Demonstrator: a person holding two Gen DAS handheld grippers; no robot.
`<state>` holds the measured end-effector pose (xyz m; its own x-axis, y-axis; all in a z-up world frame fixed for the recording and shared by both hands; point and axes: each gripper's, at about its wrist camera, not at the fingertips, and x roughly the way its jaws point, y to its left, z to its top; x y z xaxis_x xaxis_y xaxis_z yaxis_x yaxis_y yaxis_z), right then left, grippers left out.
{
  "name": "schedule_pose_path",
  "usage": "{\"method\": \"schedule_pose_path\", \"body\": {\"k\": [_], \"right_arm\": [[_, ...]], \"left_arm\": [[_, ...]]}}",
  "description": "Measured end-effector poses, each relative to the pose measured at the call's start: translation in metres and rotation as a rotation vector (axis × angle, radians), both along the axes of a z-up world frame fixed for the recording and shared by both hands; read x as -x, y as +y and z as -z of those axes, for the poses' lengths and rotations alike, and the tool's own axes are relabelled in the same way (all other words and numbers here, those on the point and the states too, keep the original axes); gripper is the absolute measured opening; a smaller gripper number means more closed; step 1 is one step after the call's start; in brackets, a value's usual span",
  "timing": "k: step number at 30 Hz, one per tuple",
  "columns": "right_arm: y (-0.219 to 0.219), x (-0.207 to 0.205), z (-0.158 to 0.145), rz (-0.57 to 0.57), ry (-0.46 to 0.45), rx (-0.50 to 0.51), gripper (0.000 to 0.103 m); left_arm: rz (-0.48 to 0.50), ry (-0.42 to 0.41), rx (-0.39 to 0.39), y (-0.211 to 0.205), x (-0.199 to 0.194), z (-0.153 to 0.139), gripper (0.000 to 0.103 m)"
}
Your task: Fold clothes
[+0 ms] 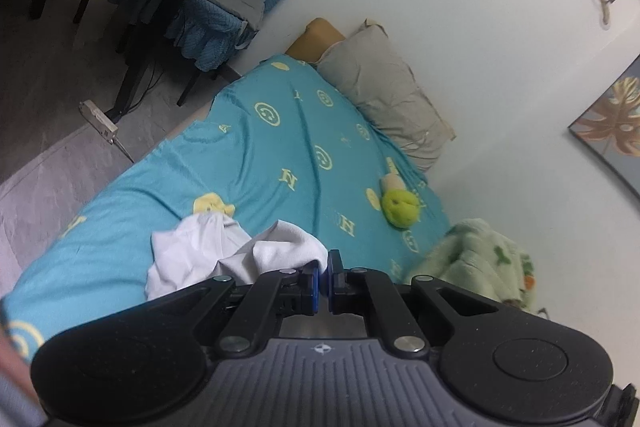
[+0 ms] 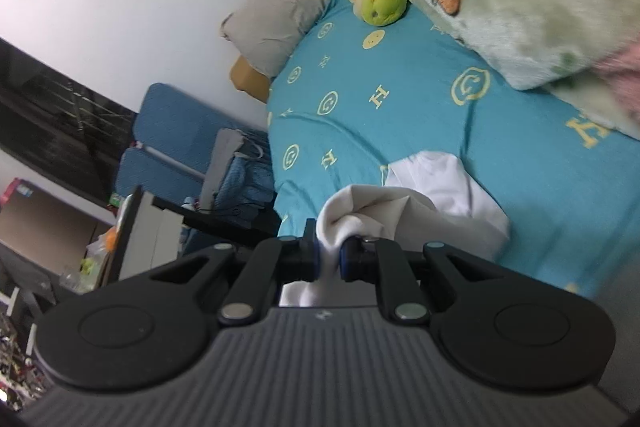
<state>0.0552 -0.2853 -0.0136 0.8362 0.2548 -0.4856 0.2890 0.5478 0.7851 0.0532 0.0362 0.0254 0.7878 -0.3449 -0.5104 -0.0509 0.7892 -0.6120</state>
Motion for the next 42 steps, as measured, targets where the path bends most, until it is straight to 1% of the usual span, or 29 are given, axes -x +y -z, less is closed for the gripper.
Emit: {"method": "schedule_pose_path", "body": {"k": [3,6,7,9,12,15,17,18,20,22,24,26,27,28,29,30,31,33,34,36,37,38,40,42], "right_arm": [[-0.004,-0.044,0.018,-0.006,0.036,-0.003,0.013],[-0.006,-0.077,0.047,-0.025,0.04,-0.005,0.013],[-0.006,-0.085,0.058,-0.027,0.033,-0.011,0.013],[-0.006,-0.097,0.082,-0.019,0.053,-0.04,0.013],[-0.004,-0.114,0.104,-0.025,0.1,-0.061,0.013],[-0.002,-0.133,0.109,-0.05,0.094,-0.015,0.013],[-0.001,-0.146,0.115,-0.071,0.099,0.01,0.014],[0.0,-0.152,0.119,-0.082,0.103,0.021,0.014],[0.001,-0.161,0.127,-0.097,0.115,0.042,0.014],[0.0,-0.163,0.136,-0.09,0.132,0.042,0.014],[0.0,-0.162,0.137,-0.096,0.134,0.038,0.015],[0.0,-0.16,0.134,-0.103,0.134,0.043,0.021],[0.0,-0.157,0.131,-0.103,0.128,0.041,0.027],[0.001,-0.154,0.128,-0.103,0.113,0.034,0.049],[0.002,-0.148,0.123,-0.104,0.086,0.022,0.074],[0.004,-0.141,0.118,-0.107,0.056,0.012,0.084],[0.006,-0.135,0.113,-0.114,0.029,0.009,0.088],[0.013,-0.124,0.101,-0.157,-0.006,0.036,0.088],[0.017,-0.12,0.094,-0.179,-0.017,0.07,0.088],[0.027,-0.113,0.085,-0.198,-0.027,0.17,0.088],[0.031,-0.111,0.082,-0.205,-0.028,0.226,0.088],[0.035,-0.112,0.081,-0.218,-0.024,0.278,0.088],[0.04,-0.119,0.084,-0.25,-0.001,0.354,0.087],[0.046,-0.131,0.089,-0.279,0.023,0.419,0.087]], "left_arm": [[-0.011,0.002,-0.04,-0.007,-0.04,0.009,0.005],[-0.008,-0.068,-0.102,-0.013,-0.07,0.043,0.005],[-0.007,-0.077,-0.113,-0.013,-0.078,0.056,0.005],[-0.009,-0.053,-0.125,-0.013,-0.091,0.076,0.005],[-0.012,-0.018,-0.142,-0.013,-0.112,0.105,0.005],[0.013,-0.019,-0.165,-0.014,-0.133,0.116,0.005],[0.013,0.011,-0.179,-0.014,-0.143,0.126,0.005],[0.016,0.028,-0.195,-0.014,-0.147,0.131,0.005],[0.027,0.032,-0.222,-0.016,-0.151,0.139,0.009],[0.034,0.049,-0.239,-0.017,-0.153,0.145,0.009],[0.041,0.047,-0.265,-0.019,-0.152,0.144,0.009],[0.051,0.036,-0.286,-0.022,-0.147,0.138,0.01],[0.056,0.031,-0.296,-0.023,-0.144,0.135,0.017],[0.062,0.024,-0.307,-0.024,-0.142,0.131,0.032],[0.066,0.01,-0.323,-0.026,-0.137,0.126,0.044],[0.061,-0.012,-0.346,-0.028,-0.132,0.121,0.067],[0.057,-0.034,-0.37,-0.029,-0.127,0.116,0.083],[0.06,-0.081,-0.418,-0.034,-0.115,0.102,0.088],[0.082,-0.101,-0.432,-0.035,-0.111,0.098,0.092],[0.112,-0.113,-0.464,-0.039,-0.105,0.096,0.097],[0.12,-0.114,-0.482,-0.041,-0.103,0.096,0.098],[0.128,-0.112,-0.498,-0.043,-0.101,0.097,0.098],[0.149,-0.071,-0.524,-0.047,-0.106,0.105,0.098],[0.171,-0.027,-0.528,-0.049,-0.115,0.116,0.098]]}}
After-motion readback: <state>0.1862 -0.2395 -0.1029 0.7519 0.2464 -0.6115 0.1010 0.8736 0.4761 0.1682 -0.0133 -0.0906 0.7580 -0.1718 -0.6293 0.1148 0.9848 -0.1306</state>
